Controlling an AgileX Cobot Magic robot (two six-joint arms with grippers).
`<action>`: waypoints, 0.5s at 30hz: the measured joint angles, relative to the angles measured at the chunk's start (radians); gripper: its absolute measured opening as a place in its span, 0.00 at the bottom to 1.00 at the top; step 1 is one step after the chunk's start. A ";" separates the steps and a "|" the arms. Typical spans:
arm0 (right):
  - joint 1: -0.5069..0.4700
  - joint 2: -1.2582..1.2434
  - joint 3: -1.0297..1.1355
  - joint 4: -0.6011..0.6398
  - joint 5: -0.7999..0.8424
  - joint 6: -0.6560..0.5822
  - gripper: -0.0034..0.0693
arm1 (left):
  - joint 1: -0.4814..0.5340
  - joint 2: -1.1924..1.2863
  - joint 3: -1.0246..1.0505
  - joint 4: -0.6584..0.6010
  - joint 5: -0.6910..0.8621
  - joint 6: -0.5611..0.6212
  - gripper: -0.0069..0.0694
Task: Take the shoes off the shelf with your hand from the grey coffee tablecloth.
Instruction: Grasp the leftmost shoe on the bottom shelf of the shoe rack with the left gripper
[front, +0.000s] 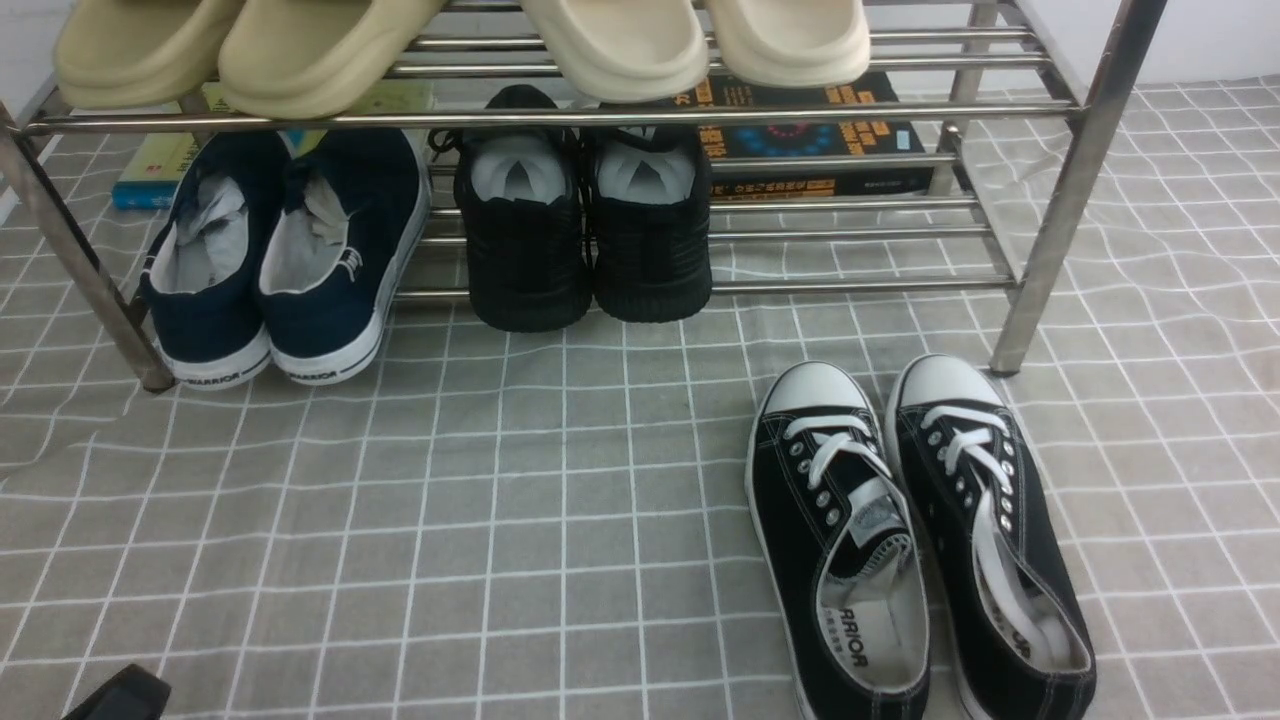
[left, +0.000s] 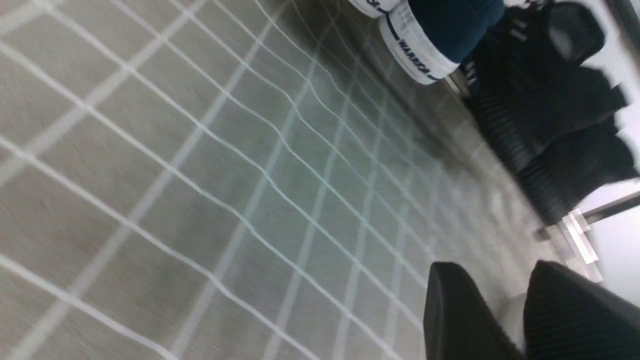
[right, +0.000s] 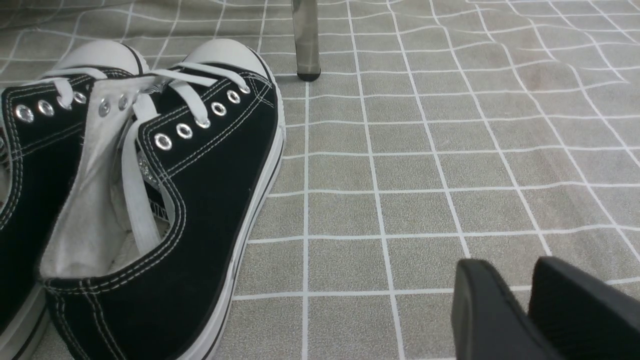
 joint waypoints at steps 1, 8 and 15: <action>0.000 0.000 0.000 0.000 0.000 0.000 0.29 | 0.000 0.000 0.001 -0.058 -0.004 -0.051 0.41; 0.000 0.000 0.000 0.000 0.000 0.000 0.30 | 0.000 0.000 0.001 -0.149 -0.011 -0.140 0.41; 0.000 0.000 0.000 0.000 0.000 0.000 0.32 | 0.000 0.016 -0.179 -0.099 0.040 -0.006 0.20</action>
